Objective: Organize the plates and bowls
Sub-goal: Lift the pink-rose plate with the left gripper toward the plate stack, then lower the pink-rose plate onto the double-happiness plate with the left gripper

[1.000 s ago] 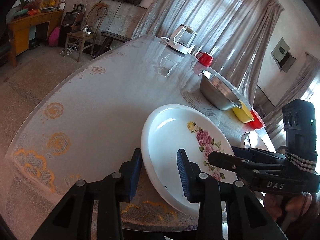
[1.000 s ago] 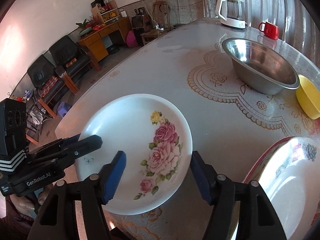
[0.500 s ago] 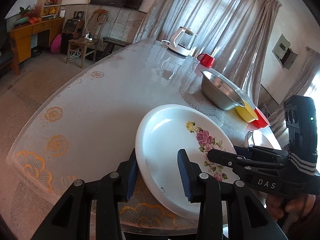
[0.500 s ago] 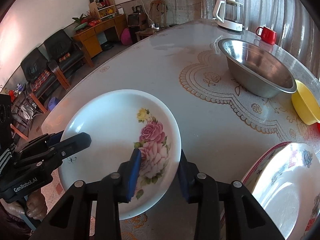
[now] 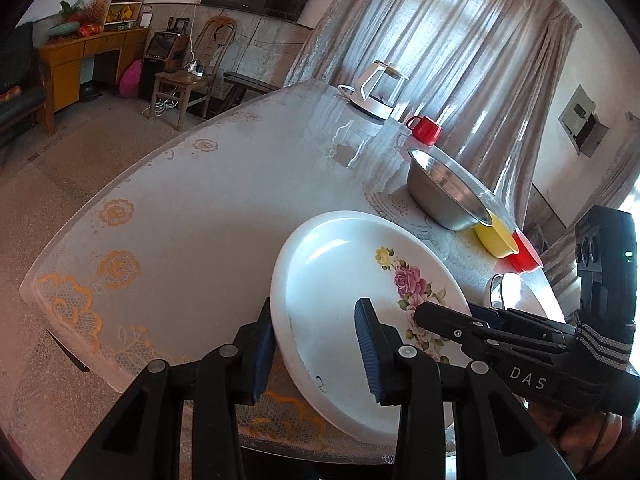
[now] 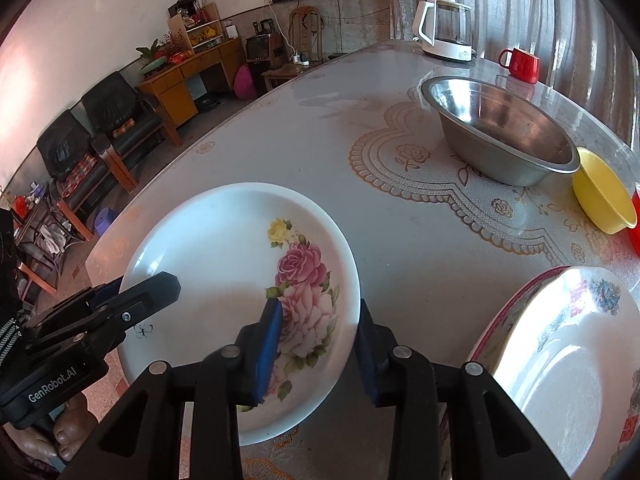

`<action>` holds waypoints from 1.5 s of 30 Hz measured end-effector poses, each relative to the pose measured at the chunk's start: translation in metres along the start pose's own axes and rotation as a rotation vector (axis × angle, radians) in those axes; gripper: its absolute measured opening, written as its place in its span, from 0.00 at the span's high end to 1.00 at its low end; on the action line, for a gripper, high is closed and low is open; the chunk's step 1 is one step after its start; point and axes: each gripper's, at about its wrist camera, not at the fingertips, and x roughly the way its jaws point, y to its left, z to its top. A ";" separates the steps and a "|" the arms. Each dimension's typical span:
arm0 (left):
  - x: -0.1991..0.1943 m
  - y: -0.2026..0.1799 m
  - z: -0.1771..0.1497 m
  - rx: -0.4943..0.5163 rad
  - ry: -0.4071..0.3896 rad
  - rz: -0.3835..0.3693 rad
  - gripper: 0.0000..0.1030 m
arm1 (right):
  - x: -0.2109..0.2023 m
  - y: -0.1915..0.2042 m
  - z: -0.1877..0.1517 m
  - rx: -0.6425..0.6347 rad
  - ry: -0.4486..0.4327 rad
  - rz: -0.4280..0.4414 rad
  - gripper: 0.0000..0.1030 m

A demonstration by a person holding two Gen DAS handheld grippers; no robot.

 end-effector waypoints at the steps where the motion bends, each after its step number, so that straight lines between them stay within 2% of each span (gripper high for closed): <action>1: 0.000 -0.002 0.000 0.002 -0.002 0.003 0.64 | -0.001 -0.001 0.000 0.004 -0.003 -0.001 0.66; 9: -0.004 -0.013 0.008 0.000 -0.010 -0.008 0.64 | -0.016 -0.005 0.001 0.045 -0.042 0.003 0.66; 18: -0.007 -0.042 0.015 0.052 -0.022 -0.039 0.64 | -0.041 -0.022 -0.002 0.092 -0.100 -0.002 0.66; 27: -0.009 -0.095 0.018 0.163 -0.015 -0.119 0.64 | -0.074 -0.059 -0.014 0.181 -0.156 -0.027 0.66; 37: 0.006 -0.169 0.001 0.315 0.060 -0.228 0.63 | -0.113 -0.118 -0.051 0.320 -0.193 -0.110 0.65; 45: 0.030 -0.200 -0.016 0.369 0.163 -0.268 0.62 | -0.123 -0.154 -0.084 0.411 -0.165 -0.168 0.65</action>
